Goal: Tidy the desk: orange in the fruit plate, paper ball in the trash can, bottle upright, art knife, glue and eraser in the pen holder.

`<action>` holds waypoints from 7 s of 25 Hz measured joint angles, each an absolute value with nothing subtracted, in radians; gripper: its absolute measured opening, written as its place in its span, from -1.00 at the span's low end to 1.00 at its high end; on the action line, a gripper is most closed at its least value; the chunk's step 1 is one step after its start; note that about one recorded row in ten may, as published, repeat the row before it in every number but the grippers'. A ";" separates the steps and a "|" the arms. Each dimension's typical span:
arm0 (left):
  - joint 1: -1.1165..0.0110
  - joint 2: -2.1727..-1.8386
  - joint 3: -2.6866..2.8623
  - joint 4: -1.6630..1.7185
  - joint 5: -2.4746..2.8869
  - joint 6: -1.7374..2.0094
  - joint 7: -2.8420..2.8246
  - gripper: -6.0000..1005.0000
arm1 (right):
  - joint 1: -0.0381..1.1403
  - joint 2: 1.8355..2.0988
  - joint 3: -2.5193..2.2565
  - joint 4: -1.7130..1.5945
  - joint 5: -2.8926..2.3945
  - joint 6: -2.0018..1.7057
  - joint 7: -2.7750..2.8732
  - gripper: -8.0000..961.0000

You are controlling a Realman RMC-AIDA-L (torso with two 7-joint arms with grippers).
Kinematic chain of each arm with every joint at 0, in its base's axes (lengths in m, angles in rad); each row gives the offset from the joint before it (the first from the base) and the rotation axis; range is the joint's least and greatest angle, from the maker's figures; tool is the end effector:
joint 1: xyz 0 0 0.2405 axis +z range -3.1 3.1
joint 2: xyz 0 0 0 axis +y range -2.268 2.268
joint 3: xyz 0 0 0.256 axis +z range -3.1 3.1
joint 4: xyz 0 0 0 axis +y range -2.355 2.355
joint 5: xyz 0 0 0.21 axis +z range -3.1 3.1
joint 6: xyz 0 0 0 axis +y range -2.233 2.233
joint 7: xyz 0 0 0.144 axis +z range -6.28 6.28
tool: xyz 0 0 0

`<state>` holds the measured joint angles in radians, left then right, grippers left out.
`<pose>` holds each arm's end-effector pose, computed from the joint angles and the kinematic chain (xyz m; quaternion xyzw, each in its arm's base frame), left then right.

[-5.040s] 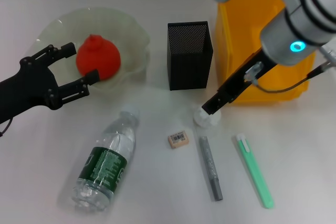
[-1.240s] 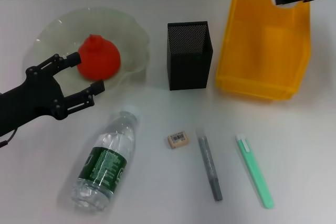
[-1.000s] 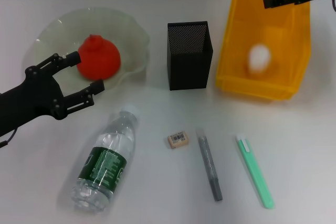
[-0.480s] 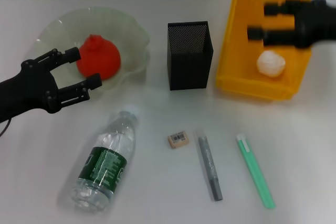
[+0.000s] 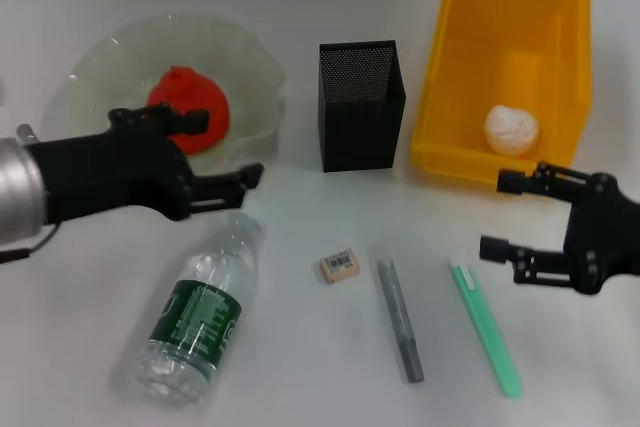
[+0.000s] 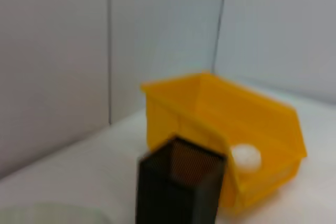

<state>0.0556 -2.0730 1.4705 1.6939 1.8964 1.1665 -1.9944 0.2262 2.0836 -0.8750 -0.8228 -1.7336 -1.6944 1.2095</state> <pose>-0.2008 0.2703 0.0271 -0.9358 -0.2097 -0.1380 0.2474 0.2876 0.2575 0.0180 -0.9326 0.1477 0.2913 0.1534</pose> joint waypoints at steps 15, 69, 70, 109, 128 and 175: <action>-0.057 -2.076 1.844 1.806 2.515 1.076 -2.851 0.68 | 0.216 2.083 -0.873 -0.755 -1.735 -1.683 1.150 0.68; -0.250 -2.074 1.820 1.507 2.572 1.074 -2.875 -0.09 | 0.224 2.082 -0.876 -0.737 -1.736 -1.673 1.160 0.68; -0.250 -2.074 1.820 1.507 2.572 1.074 -2.875 -0.09 | 0.224 2.082 -0.875 -0.738 -1.736 -1.674 1.161 0.68; 0.109 -2.070 1.247 1.450 1.575 1.303 -1.635 -0.07 | 0.235 2.080 -0.875 -0.762 -1.736 -1.685 1.203 0.68; 0.081 -2.073 1.134 1.369 1.573 1.324 -1.492 -0.04 | 0.235 2.080 -0.875 -0.764 -1.736 -1.686 1.203 0.68; -0.036 -2.075 1.139 0.786 1.464 1.659 -0.976 0.40 | 0.471 2.089 -1.275 -1.685 -2.490 -1.868 2.655 0.67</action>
